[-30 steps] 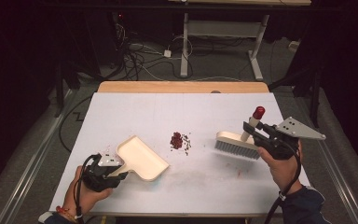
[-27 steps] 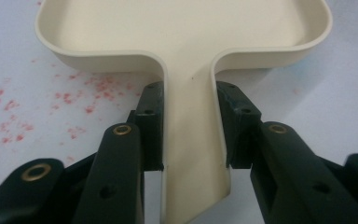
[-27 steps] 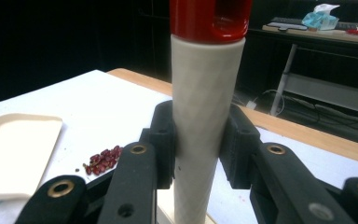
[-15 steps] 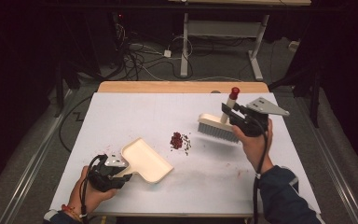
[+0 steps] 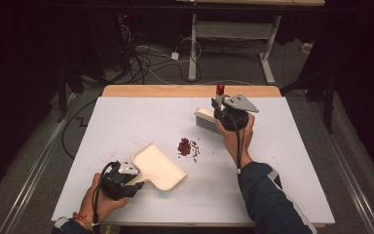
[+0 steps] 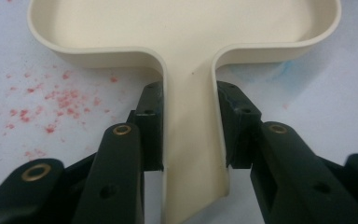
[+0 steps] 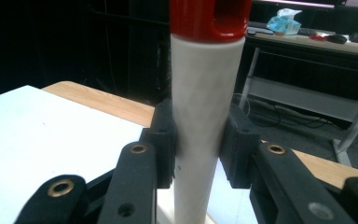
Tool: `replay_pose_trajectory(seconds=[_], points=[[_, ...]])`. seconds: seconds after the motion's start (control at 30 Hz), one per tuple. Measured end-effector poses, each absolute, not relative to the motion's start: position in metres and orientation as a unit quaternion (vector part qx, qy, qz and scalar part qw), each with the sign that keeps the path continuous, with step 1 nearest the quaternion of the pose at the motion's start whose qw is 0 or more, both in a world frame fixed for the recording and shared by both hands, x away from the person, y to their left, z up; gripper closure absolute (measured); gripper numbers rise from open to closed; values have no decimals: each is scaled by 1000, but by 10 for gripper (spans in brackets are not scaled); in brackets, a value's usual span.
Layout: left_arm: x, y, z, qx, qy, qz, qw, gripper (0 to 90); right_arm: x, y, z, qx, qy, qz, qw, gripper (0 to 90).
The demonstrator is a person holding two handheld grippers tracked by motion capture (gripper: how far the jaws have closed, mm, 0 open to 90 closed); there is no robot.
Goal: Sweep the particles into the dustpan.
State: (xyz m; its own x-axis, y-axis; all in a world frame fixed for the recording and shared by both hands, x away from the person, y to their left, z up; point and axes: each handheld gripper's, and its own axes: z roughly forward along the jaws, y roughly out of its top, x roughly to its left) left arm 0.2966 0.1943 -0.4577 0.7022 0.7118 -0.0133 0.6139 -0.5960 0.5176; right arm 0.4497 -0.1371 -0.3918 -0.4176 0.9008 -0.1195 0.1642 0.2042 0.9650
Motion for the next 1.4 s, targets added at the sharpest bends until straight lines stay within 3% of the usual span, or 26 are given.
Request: replay_pose_trajectory(seconds=[0.2,0.47,1.4], points=[[297,189,-458,889,374,94,248,638,435,-126,-395,372,694,525,324,703],[297,181,-457,885,384,89,247,638,406,-109,-400,334,717,532,302,701],[304,148,-460,881,399,91,236,637,345,-81,-396,302,747,526,273,701]])
